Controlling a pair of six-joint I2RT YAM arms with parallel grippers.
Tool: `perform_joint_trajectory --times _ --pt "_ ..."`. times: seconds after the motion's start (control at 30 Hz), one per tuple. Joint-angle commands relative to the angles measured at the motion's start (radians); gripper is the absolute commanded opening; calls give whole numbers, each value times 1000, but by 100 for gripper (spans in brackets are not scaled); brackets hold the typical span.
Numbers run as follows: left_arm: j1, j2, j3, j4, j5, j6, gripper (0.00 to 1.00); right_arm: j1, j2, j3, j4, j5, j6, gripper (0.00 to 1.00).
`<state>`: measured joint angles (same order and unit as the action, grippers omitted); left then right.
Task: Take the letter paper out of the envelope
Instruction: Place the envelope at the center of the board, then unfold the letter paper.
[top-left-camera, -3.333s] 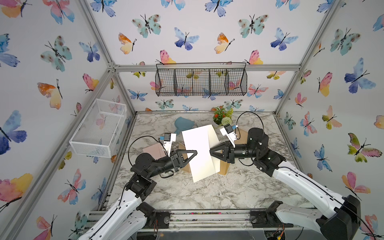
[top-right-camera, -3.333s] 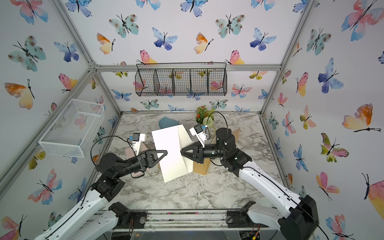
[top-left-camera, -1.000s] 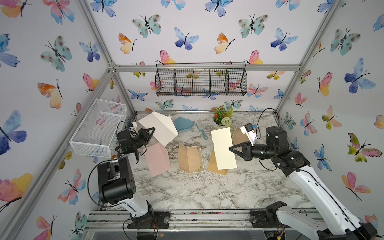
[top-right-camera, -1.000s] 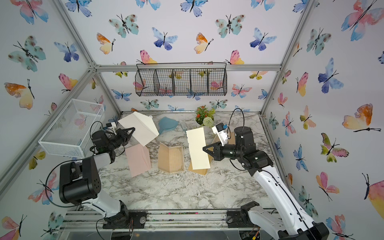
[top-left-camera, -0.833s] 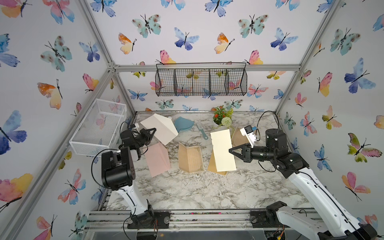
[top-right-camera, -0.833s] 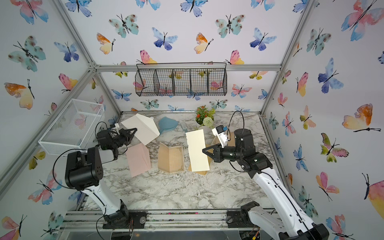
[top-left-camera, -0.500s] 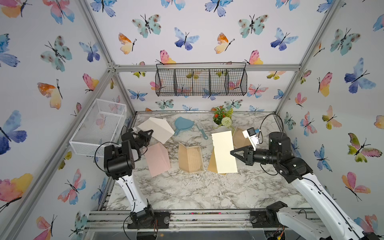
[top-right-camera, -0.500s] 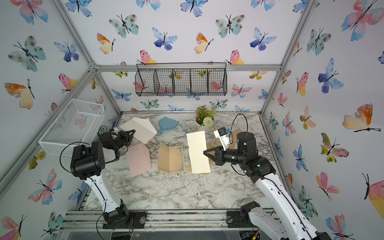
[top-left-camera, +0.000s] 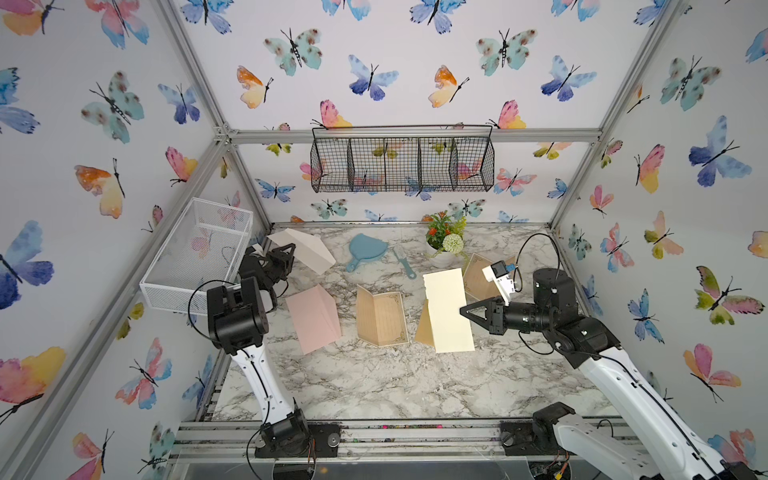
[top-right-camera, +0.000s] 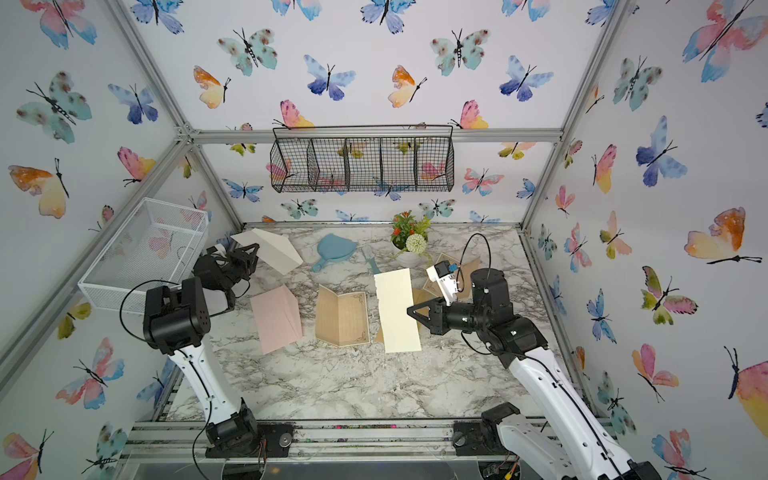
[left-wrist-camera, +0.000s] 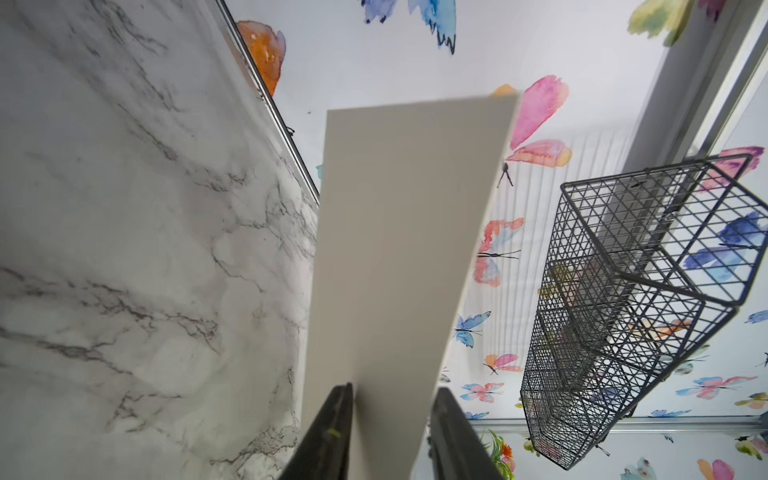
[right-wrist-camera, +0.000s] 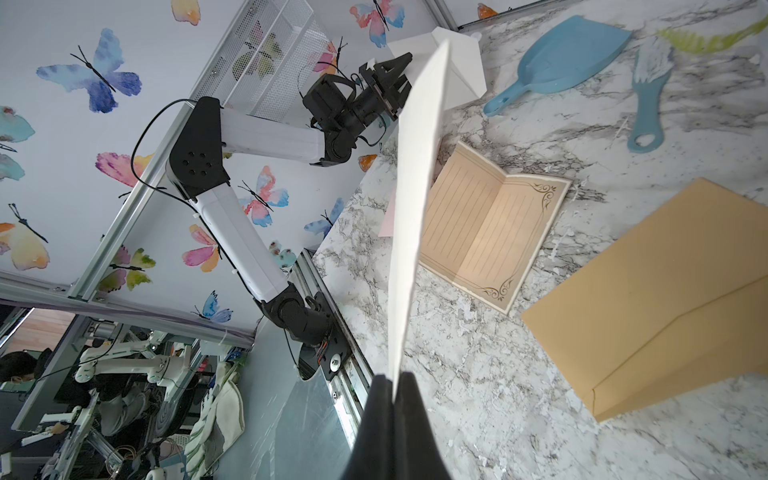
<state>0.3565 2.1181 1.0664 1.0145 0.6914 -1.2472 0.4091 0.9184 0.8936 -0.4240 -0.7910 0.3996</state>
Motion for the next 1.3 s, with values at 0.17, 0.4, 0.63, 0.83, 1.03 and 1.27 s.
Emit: perform_joint_trajectory --times 0.17,0.4,0.63,0.83,1.03,1.27 --pt "30 82 -122 -8 -22 2 57 -4 17 -19 52 -14 7 1" --pt "47 -26 -371 104 -129 -24 57 -4 4 -38 73 -31 12 1" --pt "29 -250 -594 209 -151 -39 57 -4 -11 -85 205 -160 54 1" --pt "-21 -454 -732 182 -103 -29 57 -4 44 -84 280 -218 66 1" --pt "-81 -696 -901 155 -79 -38 57 -4 104 -75 379 -271 101 1" --pt "-312 -1239 -907 -317 -96 98 54 -4 137 -70 448 -398 100 1"
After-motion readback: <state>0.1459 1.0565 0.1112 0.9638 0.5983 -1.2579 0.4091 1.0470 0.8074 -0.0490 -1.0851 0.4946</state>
